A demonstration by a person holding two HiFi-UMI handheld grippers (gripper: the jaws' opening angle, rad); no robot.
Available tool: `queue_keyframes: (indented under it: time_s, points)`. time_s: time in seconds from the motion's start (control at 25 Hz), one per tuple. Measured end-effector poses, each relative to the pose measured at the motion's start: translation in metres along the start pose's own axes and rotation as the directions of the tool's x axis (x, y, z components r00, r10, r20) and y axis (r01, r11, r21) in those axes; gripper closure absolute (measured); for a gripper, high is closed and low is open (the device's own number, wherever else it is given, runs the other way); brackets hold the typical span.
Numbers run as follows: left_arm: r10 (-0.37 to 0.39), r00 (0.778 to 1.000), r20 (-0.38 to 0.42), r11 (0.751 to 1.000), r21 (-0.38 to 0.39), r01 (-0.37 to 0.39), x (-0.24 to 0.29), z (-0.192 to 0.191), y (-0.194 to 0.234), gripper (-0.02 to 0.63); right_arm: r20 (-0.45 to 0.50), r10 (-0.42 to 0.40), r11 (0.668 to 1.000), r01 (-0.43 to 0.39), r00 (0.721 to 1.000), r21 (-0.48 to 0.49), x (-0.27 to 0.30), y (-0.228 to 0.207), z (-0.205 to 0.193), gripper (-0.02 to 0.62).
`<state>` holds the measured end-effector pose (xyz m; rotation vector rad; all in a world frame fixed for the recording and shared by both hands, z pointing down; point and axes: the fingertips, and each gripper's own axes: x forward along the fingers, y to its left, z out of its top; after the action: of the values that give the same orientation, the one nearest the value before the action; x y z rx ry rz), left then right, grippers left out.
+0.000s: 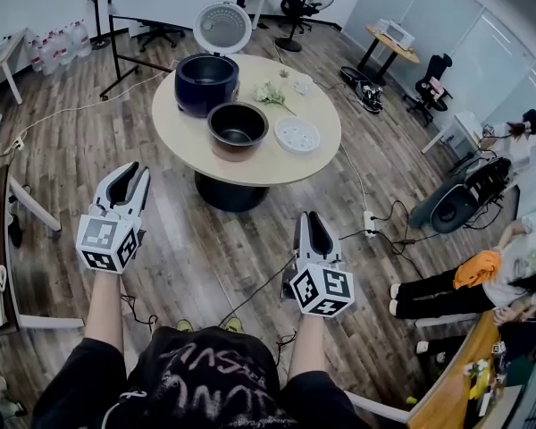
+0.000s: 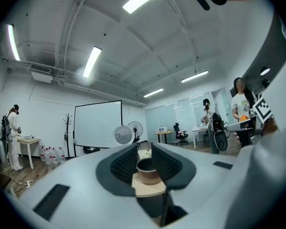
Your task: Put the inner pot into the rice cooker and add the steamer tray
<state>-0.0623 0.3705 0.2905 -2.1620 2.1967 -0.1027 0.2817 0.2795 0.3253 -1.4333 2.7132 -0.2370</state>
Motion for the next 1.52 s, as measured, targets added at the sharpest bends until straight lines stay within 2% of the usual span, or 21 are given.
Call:
queue_keyframes:
  time_s: [0.12,0.2,0.32,0.44,0.76,1.52]
  points:
    - [-0.016,1.0,-0.001,1.0,-0.014,0.016,0.001,-0.003,-0.007,0.441,-0.022,0.039,0.999,-0.039,0.999,0.014,0.001,0.002,-0.005,0.397]
    - [-0.022,1.0,-0.001,1.0,-0.016,0.022,0.002,-0.005,-0.008,0.403,-0.031,0.054,0.998,-0.053,0.998,0.014,0.002,0.005,-0.009,0.335]
    - [-0.031,0.999,-0.011,0.999,-0.02,0.031,0.002,-0.006,-0.01,0.36,-0.039,0.068,0.998,-0.067,0.997,0.013,0.004,0.009,-0.009,0.274]
    - [-0.03,0.999,-0.014,0.999,-0.024,0.029,0.004,-0.006,-0.015,0.34,-0.043,0.079,0.997,-0.079,0.996,0.017,0.005,0.006,-0.009,0.248]
    - [-0.014,1.0,-0.027,1.0,-0.023,0.014,0.011,-0.007,-0.031,0.314,-0.049,0.093,0.995,-0.091,0.994,0.033,0.006,-0.014,-0.013,0.233]
    - [0.055,0.997,-0.055,0.997,-0.045,-0.058,0.027,-0.015,-0.061,0.313,-0.066,0.165,0.983,-0.158,0.984,0.098,0.022,-0.055,-0.022,0.238]
